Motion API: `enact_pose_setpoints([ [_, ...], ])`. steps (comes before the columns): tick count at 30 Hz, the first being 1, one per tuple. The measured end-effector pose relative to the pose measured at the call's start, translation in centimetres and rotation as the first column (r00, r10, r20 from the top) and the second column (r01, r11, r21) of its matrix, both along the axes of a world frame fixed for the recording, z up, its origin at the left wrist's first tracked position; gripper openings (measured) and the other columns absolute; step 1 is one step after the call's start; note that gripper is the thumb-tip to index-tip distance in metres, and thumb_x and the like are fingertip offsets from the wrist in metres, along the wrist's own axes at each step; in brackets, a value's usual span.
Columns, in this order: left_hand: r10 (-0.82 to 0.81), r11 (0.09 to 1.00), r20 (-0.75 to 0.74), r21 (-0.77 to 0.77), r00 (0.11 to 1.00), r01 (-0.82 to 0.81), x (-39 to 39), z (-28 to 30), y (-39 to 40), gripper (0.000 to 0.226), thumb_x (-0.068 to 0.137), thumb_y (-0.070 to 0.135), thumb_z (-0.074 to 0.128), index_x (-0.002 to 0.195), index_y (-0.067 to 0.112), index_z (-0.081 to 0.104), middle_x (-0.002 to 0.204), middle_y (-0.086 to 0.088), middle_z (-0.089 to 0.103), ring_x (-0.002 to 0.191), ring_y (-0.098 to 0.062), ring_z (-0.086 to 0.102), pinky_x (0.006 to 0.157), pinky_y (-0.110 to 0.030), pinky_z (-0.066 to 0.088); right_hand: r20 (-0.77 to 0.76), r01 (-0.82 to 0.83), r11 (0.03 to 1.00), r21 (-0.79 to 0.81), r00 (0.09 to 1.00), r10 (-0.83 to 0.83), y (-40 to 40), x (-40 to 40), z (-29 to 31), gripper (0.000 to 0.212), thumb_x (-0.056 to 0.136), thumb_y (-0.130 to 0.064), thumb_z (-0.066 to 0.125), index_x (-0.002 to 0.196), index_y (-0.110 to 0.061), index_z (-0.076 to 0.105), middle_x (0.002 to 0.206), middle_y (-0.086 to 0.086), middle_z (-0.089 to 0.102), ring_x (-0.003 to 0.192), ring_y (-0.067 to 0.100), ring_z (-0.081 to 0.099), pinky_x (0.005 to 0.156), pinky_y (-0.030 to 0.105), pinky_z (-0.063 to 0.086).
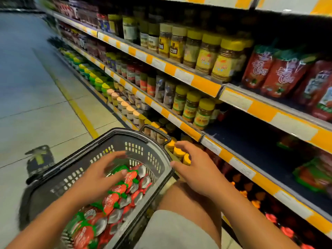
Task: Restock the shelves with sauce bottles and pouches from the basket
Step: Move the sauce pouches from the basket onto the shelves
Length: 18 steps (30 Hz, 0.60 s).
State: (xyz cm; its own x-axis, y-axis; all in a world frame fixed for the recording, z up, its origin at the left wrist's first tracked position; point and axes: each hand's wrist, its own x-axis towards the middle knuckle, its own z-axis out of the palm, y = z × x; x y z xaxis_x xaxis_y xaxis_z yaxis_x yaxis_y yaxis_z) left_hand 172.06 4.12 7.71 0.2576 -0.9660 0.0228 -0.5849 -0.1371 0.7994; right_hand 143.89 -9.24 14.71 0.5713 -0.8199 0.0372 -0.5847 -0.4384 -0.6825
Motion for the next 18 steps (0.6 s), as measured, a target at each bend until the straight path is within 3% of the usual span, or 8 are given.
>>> enact_pose_setpoints([
  [2, 0.081, 0.997, -0.024, 0.022, 0.996, -0.080, 2.0, -1.0, 1.7, 0.050, 0.091, 0.049, 0.074, 0.137, 0.051, 0.055, 0.140, 0.031, 0.057, 0.130, 0.004, 0.054, 0.114, -0.035, 0.044, -0.050, -0.071, 0.997, 0.003, 0.996, 0.071, 0.0, 2.9, 0.2, 0.056, 0.095, -0.043, 0.069, 0.146, -0.037, 0.047, 0.149, -0.017, 0.050, 0.136, 0.006, 0.047, 0.103, 0.024, 0.039],
  [5, 0.208, 0.976, -0.041, 0.071, 0.977, -0.204, 4.5, -2.9, 3.5, 0.047, 0.092, 0.031, 0.076, 0.134, 0.043, 0.059, 0.136, 0.021, 0.062, 0.127, -0.003, 0.057, 0.114, -0.038, 0.045, -0.135, -0.154, 0.987, 0.038, 0.978, 0.158, 0.0, 7.1, 0.0, 0.061, 0.096, -0.045, 0.067, 0.151, -0.034, 0.043, 0.155, -0.012, 0.046, 0.141, 0.011, 0.044, 0.110, 0.032, 0.041],
  [8, 0.278, 0.955, -0.052, 0.124, 0.959, -0.270, 6.5, -5.4, 4.6, 0.049, 0.093, 0.031, 0.076, 0.139, 0.032, 0.059, 0.135, 0.015, 0.063, 0.127, -0.005, 0.058, 0.112, -0.038, 0.046, -0.219, -0.217, 0.970, 0.109, 0.947, 0.236, 0.2, 11.1, -1.0, 0.067, 0.096, -0.045, 0.067, 0.155, -0.031, 0.038, 0.157, -0.007, 0.045, 0.141, 0.017, 0.047, 0.111, 0.039, 0.044],
  [12, 0.423, 0.896, -0.120, 0.208, 0.898, -0.394, 8.2, -9.2, 5.4, 0.049, 0.093, 0.031, 0.076, 0.140, 0.026, 0.060, 0.134, 0.008, 0.064, 0.128, -0.013, 0.059, 0.112, -0.044, 0.046, -0.329, -0.302, 0.929, 0.215, 0.873, 0.360, 0.8, 16.2, -3.6, 0.070, 0.097, -0.040, 0.067, 0.157, -0.027, 0.034, 0.153, 0.000, 0.049, 0.125, 0.024, 0.059, 0.099, 0.044, 0.052],
  [14, 0.470, 0.869, -0.145, 0.247, 0.871, -0.428, 8.7, -11.0, 5.5, 0.049, 0.093, 0.030, 0.075, 0.139, 0.024, 0.060, 0.133, 0.006, 0.064, 0.127, -0.016, 0.060, 0.110, -0.045, 0.048, -0.371, -0.333, 0.911, 0.243, 0.836, 0.404, 1.1, 18.6, -5.3, 0.071, 0.097, -0.041, 0.067, 0.157, -0.024, 0.033, 0.155, 0.003, 0.046, 0.125, 0.026, 0.057, 0.092, 0.039, 0.050],
  [18, 0.469, 0.837, -0.121, 0.379, 0.875, -0.396, 9.0, -13.6, 5.0, 0.052, 0.092, 0.038, 0.074, 0.140, 0.026, 0.058, 0.136, 0.005, 0.061, 0.111, -0.017, 0.065, 0.082, -0.029, 0.055, -0.452, -0.342, 0.885, 0.316, 0.766, 0.458, 1.7, 23.1, -9.0, 0.077, 0.095, -0.038, 0.070, 0.158, -0.016, 0.031, 0.158, 0.010, 0.044, 0.134, 0.032, 0.052, 0.100, 0.040, 0.049],
])
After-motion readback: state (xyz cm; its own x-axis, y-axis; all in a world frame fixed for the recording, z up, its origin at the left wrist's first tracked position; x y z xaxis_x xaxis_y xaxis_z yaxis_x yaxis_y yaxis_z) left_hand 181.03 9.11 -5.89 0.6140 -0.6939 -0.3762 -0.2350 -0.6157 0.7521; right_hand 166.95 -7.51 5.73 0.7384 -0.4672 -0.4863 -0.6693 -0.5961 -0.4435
